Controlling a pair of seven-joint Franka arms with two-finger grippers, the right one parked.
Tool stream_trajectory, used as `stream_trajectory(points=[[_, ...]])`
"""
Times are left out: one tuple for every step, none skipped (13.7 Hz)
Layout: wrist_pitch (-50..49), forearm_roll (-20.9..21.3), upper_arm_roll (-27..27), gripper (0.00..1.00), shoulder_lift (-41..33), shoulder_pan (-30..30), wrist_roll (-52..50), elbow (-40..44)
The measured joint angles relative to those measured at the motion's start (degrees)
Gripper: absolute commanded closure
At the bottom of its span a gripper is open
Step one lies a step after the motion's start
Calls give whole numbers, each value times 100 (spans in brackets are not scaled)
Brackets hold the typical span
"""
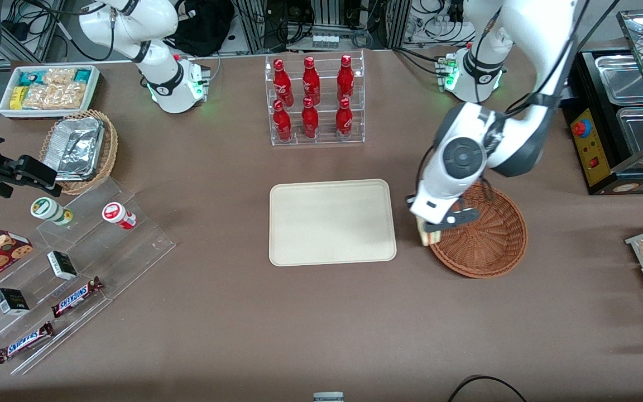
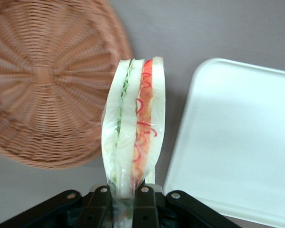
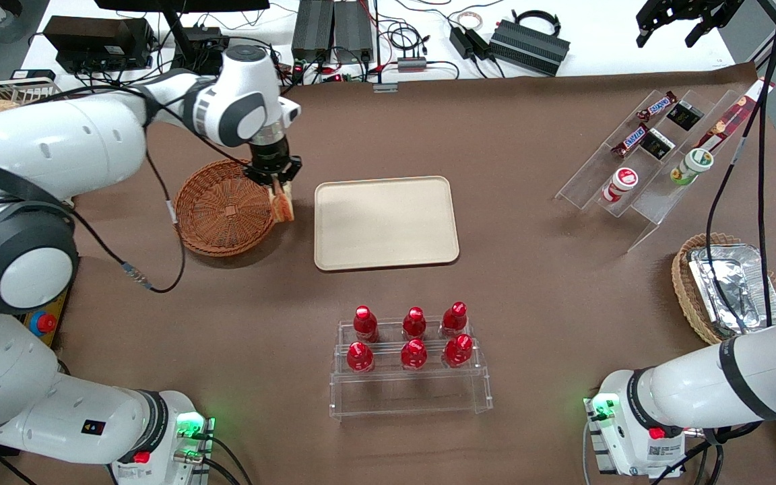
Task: Place sandwich from basket to tray
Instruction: 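Carry the held sandwich over the cream tray and lower it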
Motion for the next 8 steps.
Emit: stream_trajectory(points=[[2, -7, -1, 95, 166, -142, -28, 171], [5, -15, -2, 96, 324, -272, -75, 333], [8, -21, -2, 96, 475, -394, -156, 494], [11, -24, -2, 96, 634, -529, -281, 679], [12, -25, -3, 96, 794, -669, -421, 880], [13, -26, -2, 96, 959, -812, -570, 1093], [13, -26, -2, 96, 1120, -943, -710, 1289], [13, -26, -2, 96, 1280, -1069, -837, 1469]])
